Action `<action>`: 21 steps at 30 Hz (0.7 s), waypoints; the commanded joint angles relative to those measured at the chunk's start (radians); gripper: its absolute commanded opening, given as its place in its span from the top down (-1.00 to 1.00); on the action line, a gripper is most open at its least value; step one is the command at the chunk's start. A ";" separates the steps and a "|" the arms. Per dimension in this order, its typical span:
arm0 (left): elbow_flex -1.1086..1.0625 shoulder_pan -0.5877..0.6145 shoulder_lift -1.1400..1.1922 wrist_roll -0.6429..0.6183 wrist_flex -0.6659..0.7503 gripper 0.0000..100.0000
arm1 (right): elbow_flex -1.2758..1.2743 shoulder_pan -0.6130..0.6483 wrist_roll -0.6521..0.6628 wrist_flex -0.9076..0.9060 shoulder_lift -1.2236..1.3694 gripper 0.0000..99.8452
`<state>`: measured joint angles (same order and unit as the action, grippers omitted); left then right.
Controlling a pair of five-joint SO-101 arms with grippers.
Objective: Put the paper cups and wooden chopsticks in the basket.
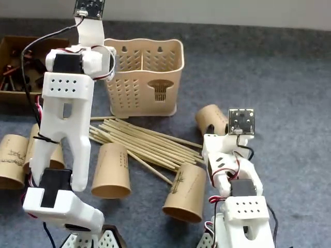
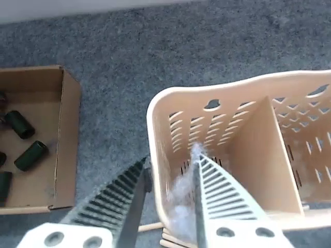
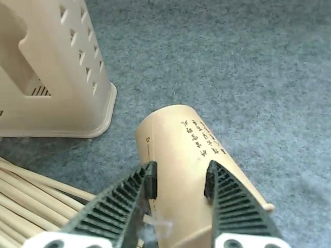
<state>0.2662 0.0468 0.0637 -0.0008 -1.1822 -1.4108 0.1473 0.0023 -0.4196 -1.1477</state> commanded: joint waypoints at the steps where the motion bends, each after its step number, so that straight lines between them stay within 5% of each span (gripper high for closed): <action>1: 0.008 -0.024 0.002 0.021 0.057 0.79 | 0.004 -0.008 -0.003 0.002 -0.012 0.68; 18: 0.008 -0.081 0.021 0.023 0.114 0.82 | 0.004 -0.008 -0.003 0.002 -0.012 0.68; 21: 0.007 -0.058 0.018 0.020 0.112 0.68 | 0.004 -0.008 -0.003 0.002 -0.012 0.68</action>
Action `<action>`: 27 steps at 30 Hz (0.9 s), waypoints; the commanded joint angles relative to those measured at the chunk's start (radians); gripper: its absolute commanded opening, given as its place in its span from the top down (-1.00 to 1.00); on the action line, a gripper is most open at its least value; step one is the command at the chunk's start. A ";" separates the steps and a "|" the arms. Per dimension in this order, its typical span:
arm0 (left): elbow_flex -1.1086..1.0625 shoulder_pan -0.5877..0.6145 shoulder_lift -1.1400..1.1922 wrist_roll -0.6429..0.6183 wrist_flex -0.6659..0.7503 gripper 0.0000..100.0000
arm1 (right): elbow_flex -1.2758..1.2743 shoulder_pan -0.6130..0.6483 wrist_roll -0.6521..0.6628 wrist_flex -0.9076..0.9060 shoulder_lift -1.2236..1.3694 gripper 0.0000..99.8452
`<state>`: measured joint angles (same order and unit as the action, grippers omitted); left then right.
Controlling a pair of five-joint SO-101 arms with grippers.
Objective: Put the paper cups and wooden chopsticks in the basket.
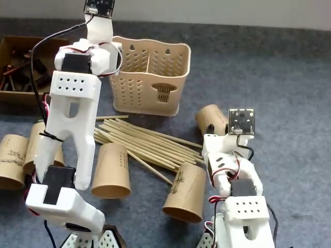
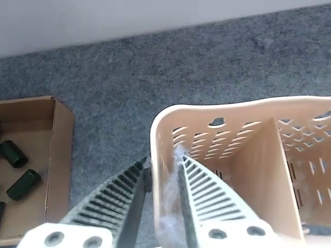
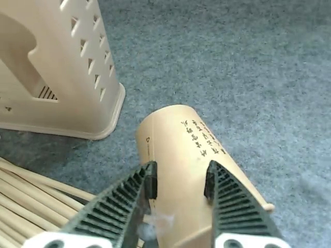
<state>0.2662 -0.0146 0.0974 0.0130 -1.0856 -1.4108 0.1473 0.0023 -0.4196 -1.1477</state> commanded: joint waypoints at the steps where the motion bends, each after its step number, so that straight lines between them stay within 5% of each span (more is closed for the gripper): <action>1: 0.007 0.013 -0.016 0.005 0.006 0.62 | 0.004 -0.008 -0.003 0.002 -0.012 0.68; 19: 0.030 0.038 -0.274 0.003 -0.267 0.52 | 0.004 -0.008 -0.003 0.002 -0.010 0.68; 27: 0.028 0.171 -0.332 0.002 -0.416 0.56 | 0.004 -0.005 -0.002 0.002 -0.007 0.68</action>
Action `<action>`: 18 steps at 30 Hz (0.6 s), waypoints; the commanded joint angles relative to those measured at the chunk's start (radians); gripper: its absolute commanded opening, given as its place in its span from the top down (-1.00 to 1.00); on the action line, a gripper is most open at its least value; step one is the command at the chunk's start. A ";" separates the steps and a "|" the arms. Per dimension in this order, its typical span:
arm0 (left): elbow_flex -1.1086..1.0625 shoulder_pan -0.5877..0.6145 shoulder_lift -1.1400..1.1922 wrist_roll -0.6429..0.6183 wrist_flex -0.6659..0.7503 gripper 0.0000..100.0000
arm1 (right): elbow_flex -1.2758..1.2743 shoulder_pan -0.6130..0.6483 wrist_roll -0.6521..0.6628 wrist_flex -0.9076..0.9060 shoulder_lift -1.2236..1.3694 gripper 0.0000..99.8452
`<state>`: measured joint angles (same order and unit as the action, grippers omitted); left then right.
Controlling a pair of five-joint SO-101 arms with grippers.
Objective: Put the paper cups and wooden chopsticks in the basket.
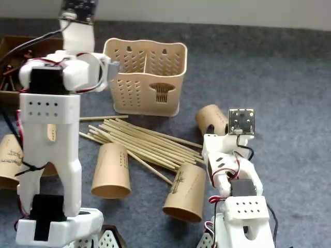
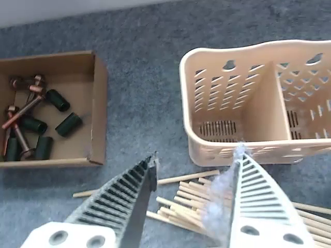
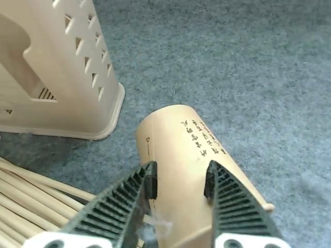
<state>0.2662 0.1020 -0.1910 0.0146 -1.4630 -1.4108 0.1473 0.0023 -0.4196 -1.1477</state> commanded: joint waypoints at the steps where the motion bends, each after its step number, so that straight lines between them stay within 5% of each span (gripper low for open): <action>1: 0.027 0.073 -0.047 0.000 -0.054 0.59 | 0.004 -0.005 -0.002 0.002 -0.007 0.68; 9: 0.001 0.157 -0.050 0.000 -0.210 0.87 | 0.004 -0.004 -0.002 0.002 -0.007 0.68; 18: -0.209 0.243 -0.074 0.002 -0.169 0.99 | 0.002 -0.002 -0.002 0.002 -0.007 0.68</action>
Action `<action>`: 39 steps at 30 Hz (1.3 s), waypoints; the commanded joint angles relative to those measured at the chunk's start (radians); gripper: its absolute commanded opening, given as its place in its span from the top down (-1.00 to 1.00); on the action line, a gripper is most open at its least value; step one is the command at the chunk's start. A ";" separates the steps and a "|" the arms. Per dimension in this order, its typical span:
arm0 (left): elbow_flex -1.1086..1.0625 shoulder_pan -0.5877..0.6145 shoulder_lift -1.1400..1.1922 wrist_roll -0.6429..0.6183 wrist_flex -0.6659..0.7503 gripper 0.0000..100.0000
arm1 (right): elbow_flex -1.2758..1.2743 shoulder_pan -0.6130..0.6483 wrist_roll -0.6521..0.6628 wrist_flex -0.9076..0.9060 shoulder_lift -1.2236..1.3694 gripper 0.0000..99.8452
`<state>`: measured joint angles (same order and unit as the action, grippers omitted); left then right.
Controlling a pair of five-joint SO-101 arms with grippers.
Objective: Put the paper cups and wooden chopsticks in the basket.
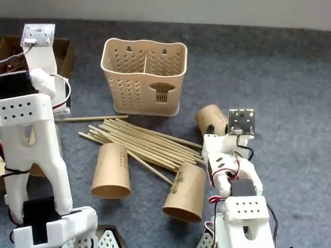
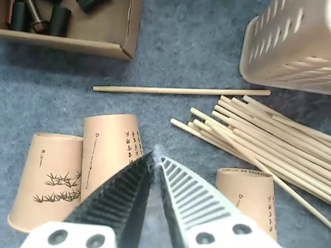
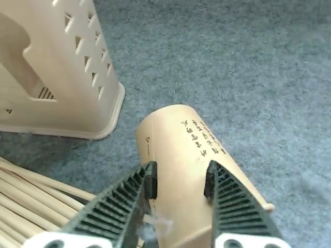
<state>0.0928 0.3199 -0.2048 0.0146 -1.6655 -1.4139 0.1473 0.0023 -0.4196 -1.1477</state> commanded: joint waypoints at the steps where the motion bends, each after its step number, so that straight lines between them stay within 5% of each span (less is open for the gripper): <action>1: -0.065 0.033 -0.085 0.002 0.051 0.99 | 0.005 -0.002 -0.002 0.002 -0.007 0.68; 14: -0.479 0.091 -0.539 0.239 0.132 0.99 | 0.005 -0.002 -0.002 0.002 -0.005 0.68; 25: -0.562 0.282 -0.558 0.738 0.132 0.98 | 0.005 -0.002 -0.002 0.002 -0.005 0.68; 31: -0.565 0.390 -0.553 0.901 0.133 0.60 | 0.005 -0.002 -0.002 0.002 -0.005 0.68; 39: -0.699 0.420 -0.553 1.126 0.187 0.64 | 0.005 -0.002 -0.002 0.002 -0.005 0.68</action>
<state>-0.5762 0.7219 -0.7419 1.0932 -1.5367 -1.4139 0.1473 0.0023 -0.4196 -1.1477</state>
